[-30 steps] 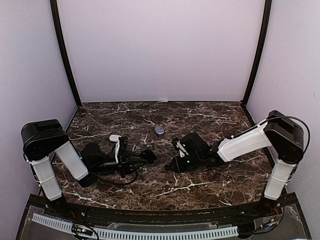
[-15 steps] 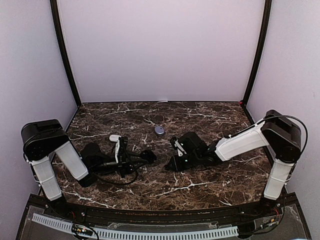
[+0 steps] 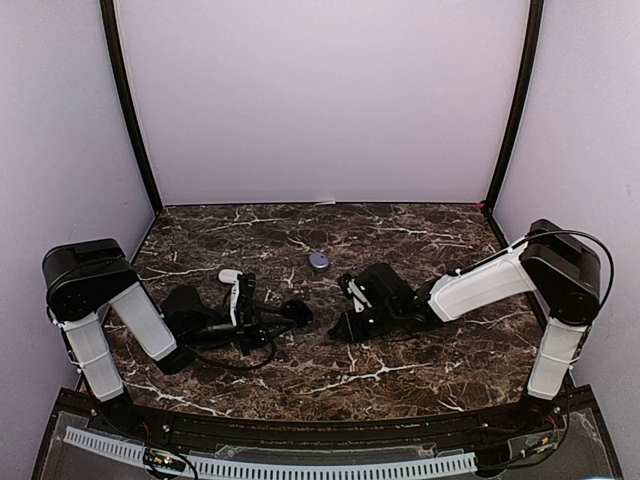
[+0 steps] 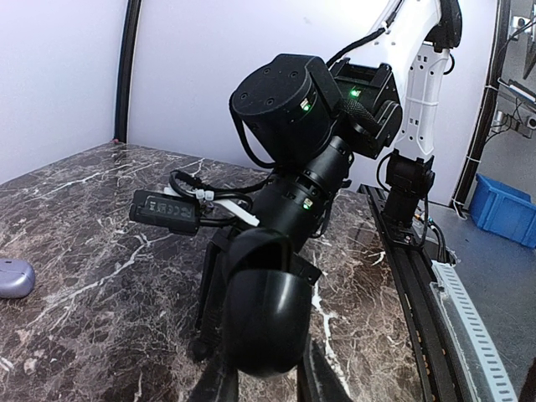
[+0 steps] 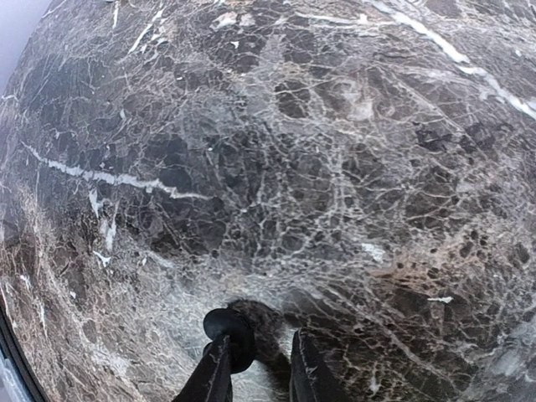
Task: Insert the wireless bluetooth earbuds into the charging case
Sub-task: Pick up the right earbud from the center of the board.
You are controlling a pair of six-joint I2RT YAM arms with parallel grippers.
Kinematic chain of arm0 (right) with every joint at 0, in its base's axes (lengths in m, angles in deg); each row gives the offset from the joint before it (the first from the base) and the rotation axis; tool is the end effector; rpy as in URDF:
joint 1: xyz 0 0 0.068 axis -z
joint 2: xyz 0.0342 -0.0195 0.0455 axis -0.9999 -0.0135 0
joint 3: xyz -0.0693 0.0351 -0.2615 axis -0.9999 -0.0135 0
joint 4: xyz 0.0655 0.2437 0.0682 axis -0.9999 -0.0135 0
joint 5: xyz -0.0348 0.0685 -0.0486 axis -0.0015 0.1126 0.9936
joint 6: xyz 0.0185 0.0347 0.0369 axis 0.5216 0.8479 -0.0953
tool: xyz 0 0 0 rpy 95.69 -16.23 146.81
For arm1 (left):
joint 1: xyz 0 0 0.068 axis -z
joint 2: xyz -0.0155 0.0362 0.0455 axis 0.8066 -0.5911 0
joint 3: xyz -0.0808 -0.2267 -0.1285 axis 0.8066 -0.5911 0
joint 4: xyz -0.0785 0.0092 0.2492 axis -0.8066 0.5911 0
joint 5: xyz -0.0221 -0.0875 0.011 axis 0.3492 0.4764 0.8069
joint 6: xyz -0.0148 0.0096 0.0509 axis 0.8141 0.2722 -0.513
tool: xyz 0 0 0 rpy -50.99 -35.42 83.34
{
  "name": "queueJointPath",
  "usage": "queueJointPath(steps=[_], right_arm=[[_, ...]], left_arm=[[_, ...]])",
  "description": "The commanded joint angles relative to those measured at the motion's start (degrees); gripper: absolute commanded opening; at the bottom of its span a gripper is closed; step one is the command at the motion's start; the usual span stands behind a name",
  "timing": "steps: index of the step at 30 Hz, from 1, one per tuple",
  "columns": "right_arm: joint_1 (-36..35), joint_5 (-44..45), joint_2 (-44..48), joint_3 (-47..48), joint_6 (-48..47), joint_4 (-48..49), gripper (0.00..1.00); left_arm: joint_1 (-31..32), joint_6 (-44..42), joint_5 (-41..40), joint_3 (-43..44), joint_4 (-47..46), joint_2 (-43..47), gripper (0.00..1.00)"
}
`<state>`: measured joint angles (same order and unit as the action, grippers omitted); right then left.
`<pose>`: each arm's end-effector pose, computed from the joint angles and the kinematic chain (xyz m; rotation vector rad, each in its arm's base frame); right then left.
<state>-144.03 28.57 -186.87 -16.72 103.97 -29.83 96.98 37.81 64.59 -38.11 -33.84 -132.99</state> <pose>0.2039 0.2930 0.1291 -0.4962 2.4935 0.7577 0.1776 -0.1948 0.1414 0.9357 1.2930 -1.1813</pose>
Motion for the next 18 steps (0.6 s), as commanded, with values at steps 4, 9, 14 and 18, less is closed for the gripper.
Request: queueJointPath(steps=[4, 9, 14, 18], right_arm=[[-0.74, -2.68, -2.33, 1.54, -0.85, 0.78, 0.23], [-0.76, -3.18, -2.55, 1.78, -1.03, 0.84, 0.19], [-0.82, -4.0, -2.46, 1.96, -1.35, 1.2, 0.1], [-0.83, -4.1, -2.03, 1.71, -1.34, 1.51, 0.05]], left_arm=[[-0.42, -0.38, 0.28, -0.38, -3.38, 1.83, 0.2], [-0.4, -0.37, 0.28, -0.3, -3.31, 1.83, 0.2], [-0.42, -0.46, 0.37, -0.39, -3.34, 1.92, 0.2], [-0.42, -0.48, 0.35, -0.36, -3.2, 1.92, 0.2]])
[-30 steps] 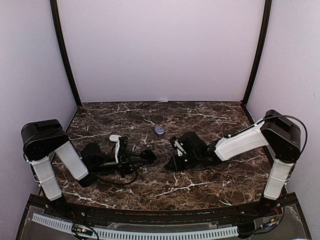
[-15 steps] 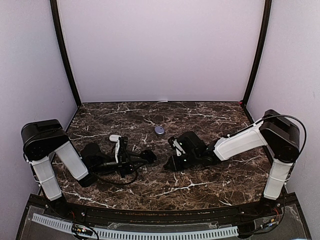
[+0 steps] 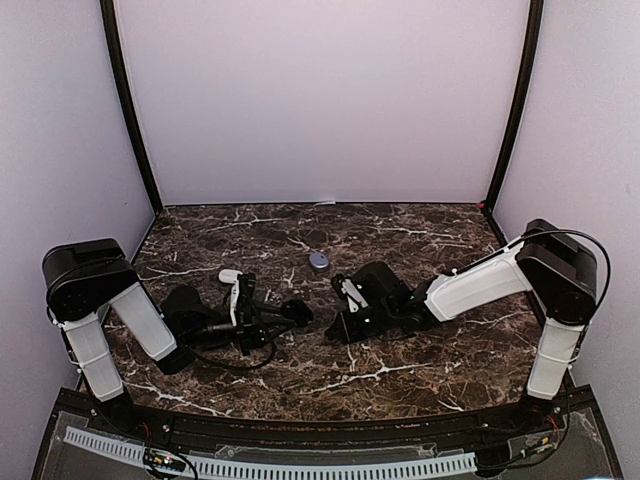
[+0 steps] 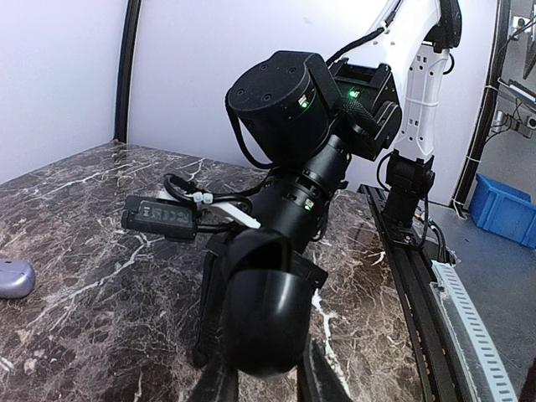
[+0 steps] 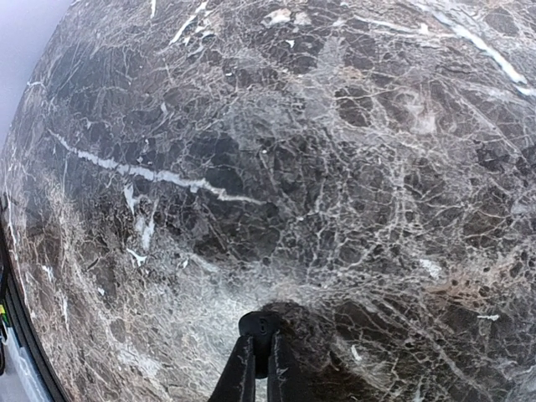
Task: Insert the wireless bluetooth earbuds into the charging case
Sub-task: Pick up the right earbud from the center of the board.
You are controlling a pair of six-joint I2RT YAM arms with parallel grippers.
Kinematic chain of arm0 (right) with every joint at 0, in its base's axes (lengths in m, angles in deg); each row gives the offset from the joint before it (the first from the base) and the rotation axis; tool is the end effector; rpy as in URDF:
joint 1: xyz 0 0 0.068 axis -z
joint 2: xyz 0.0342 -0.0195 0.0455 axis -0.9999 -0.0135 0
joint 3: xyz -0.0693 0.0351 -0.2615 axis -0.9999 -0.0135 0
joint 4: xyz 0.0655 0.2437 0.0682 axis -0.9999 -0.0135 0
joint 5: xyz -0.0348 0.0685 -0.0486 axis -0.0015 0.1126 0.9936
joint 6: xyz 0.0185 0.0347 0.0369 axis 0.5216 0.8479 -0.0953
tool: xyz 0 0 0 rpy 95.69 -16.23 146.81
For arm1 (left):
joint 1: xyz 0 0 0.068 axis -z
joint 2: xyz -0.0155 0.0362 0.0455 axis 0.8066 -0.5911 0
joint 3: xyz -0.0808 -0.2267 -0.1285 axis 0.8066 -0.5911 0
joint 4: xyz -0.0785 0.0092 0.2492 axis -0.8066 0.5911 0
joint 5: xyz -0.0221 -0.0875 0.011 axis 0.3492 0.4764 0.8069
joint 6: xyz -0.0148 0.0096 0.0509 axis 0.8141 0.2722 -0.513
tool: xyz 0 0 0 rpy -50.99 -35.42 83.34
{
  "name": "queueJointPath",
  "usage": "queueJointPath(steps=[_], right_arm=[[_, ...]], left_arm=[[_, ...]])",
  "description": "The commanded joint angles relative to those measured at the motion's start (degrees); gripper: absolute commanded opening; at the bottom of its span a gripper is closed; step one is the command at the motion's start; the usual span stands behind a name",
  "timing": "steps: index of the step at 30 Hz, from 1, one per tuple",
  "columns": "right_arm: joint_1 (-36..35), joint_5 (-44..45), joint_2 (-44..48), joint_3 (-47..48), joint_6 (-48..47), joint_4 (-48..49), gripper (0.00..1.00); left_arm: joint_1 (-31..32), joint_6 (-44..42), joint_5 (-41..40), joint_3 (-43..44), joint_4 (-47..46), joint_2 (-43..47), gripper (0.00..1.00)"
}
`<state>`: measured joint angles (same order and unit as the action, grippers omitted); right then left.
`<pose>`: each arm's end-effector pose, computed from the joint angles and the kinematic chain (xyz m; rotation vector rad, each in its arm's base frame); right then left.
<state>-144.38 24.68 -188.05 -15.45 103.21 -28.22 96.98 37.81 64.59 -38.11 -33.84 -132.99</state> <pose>0.2045 0.3019 0.1304 -0.5556 2.4771 0.8465 0.1776 -0.1948 0.1414 0.9357 1.2930 -1.1813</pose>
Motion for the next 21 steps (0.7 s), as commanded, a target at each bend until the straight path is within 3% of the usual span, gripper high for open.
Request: queueJointPath(steps=[1, 3, 12, 21], right_arm=[[-0.5, -0.16, -0.76, 0.42, -0.55, -0.11, 0.04], [-0.42, -0.12, -0.57, 0.28, -0.62, -0.1, 0.0], [-0.49, 1.27, 2.48, -0.93, -2.98, 0.37, 0.0], [-0.48, 2.28, 13.04, -8.15, -8.93, 5.85, 0.0]], left_arm=[[-0.42, -0.48, 0.34, -0.39, -3.2, 1.92, 0.2], [-0.42, -0.46, 0.37, -0.32, -3.2, 1.92, 0.2], [-0.4, -0.55, 0.45, -0.4, -3.29, 1.92, 0.2], [-0.42, -1.05, 0.87, -0.4, -3.38, 2.01, 0.2]])
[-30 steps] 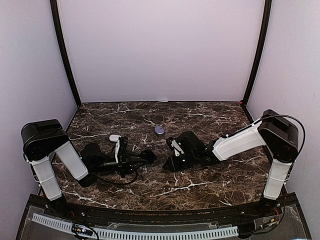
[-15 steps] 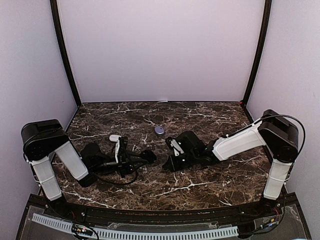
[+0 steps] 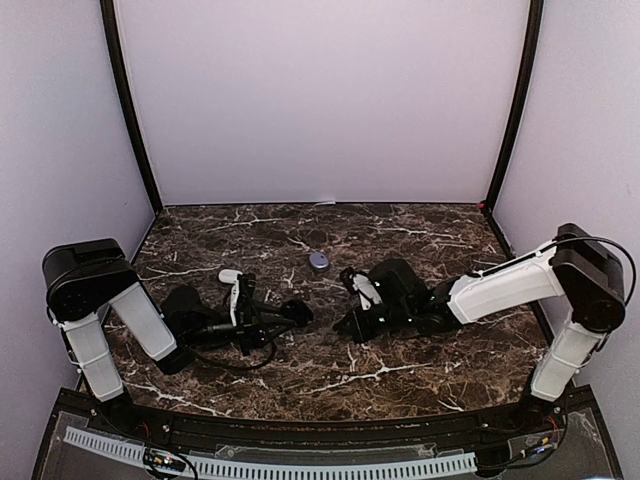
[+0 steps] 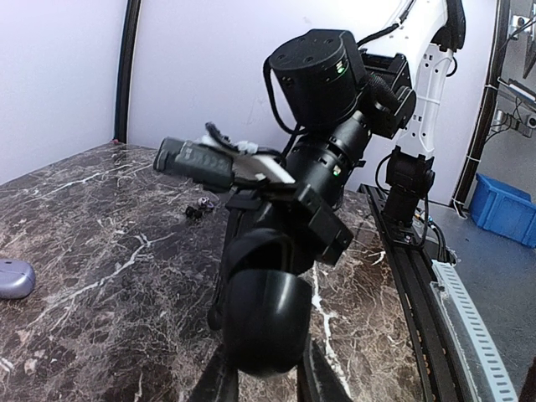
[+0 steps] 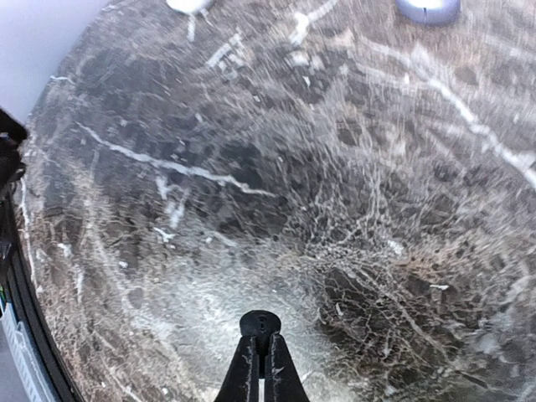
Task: Insert the wireless bluetooth earbuds into the charging case
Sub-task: Pick up the right earbud from the center of the board, then insert the charging case into the right side groove of the charging case.
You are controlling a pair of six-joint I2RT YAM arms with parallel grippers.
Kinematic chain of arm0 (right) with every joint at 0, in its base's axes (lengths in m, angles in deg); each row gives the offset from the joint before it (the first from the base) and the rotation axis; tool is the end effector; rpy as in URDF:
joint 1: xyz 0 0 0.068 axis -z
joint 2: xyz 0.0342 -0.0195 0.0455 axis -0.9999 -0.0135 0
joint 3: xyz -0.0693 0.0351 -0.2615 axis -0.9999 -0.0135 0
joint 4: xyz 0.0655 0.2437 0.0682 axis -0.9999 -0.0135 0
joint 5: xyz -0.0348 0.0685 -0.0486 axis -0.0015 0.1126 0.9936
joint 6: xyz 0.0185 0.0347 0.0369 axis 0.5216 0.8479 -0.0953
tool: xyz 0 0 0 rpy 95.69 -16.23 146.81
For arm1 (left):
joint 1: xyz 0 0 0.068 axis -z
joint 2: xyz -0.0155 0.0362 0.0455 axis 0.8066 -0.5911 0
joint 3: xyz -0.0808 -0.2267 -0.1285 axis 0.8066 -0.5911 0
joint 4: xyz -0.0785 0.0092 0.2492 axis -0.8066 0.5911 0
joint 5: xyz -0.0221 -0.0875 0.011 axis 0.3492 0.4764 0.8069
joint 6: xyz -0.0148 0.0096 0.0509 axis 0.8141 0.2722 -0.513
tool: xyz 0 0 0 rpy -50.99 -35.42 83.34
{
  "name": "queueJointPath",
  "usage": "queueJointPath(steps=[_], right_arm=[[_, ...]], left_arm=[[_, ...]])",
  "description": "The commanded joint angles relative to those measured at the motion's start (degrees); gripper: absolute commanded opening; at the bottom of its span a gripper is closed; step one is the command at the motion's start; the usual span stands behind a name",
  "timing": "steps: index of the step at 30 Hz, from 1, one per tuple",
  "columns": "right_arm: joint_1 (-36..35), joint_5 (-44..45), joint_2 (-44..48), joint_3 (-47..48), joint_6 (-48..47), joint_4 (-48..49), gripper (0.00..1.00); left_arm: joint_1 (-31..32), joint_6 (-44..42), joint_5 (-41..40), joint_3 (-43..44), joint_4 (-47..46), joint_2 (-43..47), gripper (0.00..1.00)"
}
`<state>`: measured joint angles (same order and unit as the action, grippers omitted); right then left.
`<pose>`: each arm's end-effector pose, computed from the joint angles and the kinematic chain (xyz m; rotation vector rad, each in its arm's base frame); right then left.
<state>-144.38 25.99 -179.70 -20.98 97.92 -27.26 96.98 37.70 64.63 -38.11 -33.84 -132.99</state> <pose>0.1908 0.2809 0.1532 -0.6393 2.3629 0.8294 0.1776 -0.1948 0.1414 0.9374 1.2916 -1.1803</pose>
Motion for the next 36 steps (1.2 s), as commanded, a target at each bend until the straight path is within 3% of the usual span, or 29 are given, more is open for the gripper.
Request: queueJointPath(steps=[1, 14, 26, 36], right_arm=[[-0.56, 0.84, 5.37, -3.49, -4.61, 5.67, 0.0], [-3.6, -2.56, 17.09, -11.29, -12.12, 15.68, 0.0], [-6.59, -10.05, 17.46, -12.28, -15.73, 22.78, 0.0], [-7.76, -13.37, 13.99, -8.33, -17.65, 23.32, 0.0]], left_arm=[[-0.38, -1.1, 0.97, -0.4, -3.38, 2.01, 0.2], [-0.42, -1.5, 2.63, -0.05, -3.81, 1.05, 0.2], [-0.34, -1.3, 5.77, 1.08, -2.93, 0.19, 0.2], [-0.33, 0.28, 8.47, 1.45, -4.93, -0.9, 0.2]])
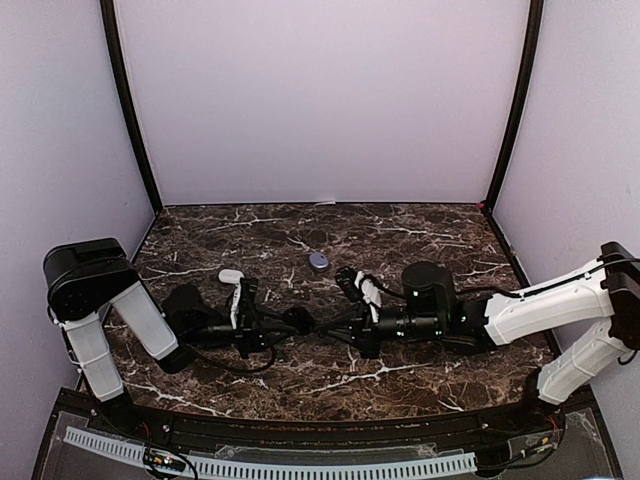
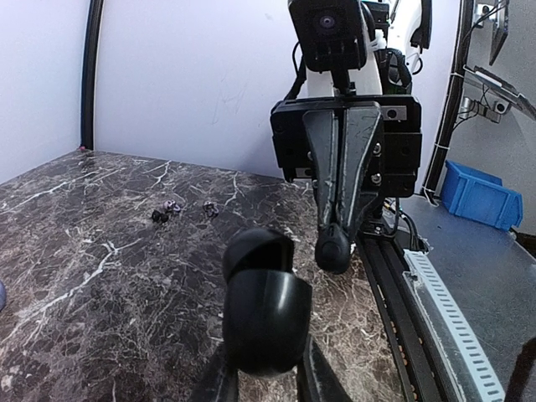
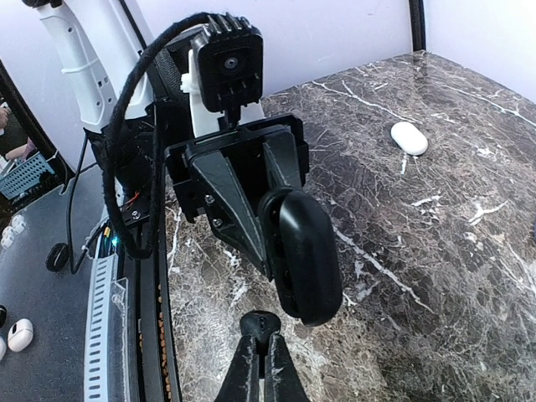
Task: Insert the wireless bluetooth earbuds into the charging case
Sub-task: Insert the charging case into the right side groove of the charging case.
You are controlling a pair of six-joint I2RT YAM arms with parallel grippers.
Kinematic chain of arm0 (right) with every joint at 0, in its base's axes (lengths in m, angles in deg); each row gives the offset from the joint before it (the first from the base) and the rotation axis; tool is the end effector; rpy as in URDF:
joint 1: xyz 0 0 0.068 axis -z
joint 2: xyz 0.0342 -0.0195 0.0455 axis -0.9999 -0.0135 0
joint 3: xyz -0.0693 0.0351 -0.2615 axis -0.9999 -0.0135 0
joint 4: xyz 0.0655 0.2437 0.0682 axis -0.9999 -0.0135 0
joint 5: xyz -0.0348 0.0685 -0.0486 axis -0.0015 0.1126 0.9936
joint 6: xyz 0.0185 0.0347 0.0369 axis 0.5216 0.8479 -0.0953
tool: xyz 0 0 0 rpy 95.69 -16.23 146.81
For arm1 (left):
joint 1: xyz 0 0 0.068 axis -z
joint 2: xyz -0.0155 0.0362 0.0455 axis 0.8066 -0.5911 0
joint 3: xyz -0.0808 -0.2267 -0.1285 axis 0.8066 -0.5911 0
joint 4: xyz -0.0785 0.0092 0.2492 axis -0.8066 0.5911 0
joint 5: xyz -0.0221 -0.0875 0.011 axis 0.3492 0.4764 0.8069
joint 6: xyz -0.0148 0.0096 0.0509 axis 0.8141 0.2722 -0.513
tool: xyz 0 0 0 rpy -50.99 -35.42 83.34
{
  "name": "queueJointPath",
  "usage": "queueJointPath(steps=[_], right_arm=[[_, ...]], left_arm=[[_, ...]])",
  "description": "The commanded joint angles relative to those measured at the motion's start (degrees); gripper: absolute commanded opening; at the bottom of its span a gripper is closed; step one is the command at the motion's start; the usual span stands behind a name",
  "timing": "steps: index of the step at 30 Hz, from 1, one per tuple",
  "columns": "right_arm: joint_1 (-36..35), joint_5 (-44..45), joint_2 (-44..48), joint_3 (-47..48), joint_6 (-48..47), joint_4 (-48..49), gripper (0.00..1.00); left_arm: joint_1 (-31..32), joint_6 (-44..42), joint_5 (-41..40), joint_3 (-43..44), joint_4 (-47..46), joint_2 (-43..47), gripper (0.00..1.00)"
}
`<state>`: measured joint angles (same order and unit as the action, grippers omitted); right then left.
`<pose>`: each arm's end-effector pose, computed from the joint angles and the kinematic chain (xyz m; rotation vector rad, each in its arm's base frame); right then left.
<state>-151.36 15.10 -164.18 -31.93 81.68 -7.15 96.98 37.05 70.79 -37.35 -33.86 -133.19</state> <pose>0.1314 0.2710 0.2108 -1.0622 1.7184 1.1348 0.1761 -0.1976 0.1427 1.0319 1.2357 -1.2423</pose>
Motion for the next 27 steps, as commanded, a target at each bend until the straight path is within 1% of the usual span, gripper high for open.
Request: queueJointPath(steps=[1, 19, 22, 24, 25, 27], right_arm=[[-0.84, -2.74, -1.94, 3.0, -1.46, 3.16, 0.0], [-1.33, -7.49, -8.2, 7.12, -0.47, 5.71, 0.0], [-1.33, -6.24, -8.68, 7.33, -0.06, 5.64, 0.0], [-1.32, -4.37, -8.47, 7.19, 0.2, 5.39, 0.0], [-1.33, -3.24, -8.22, 7.1, 0.25, 5.04, 0.0], [-1.33, -0.76, -7.43, 6.52, 0.32, 4.64, 0.0]], left_arm=[[-0.33, 1.06, 2.38, 0.68, -5.2, -0.84, 0.2], [-0.33, 0.89, 3.4, 0.68, -5.94, -1.11, 0.2], [-0.33, 1.0, 4.35, 0.68, -6.49, -1.15, 0.19], [-0.31, 1.21, 4.53, 0.63, -7.19, -1.22, 0.2], [-0.31, 1.31, 6.25, 0.6, -7.6, -1.3, 0.19], [-0.33, 1.8, 6.87, 0.58, -8.58, -1.52, 0.2]])
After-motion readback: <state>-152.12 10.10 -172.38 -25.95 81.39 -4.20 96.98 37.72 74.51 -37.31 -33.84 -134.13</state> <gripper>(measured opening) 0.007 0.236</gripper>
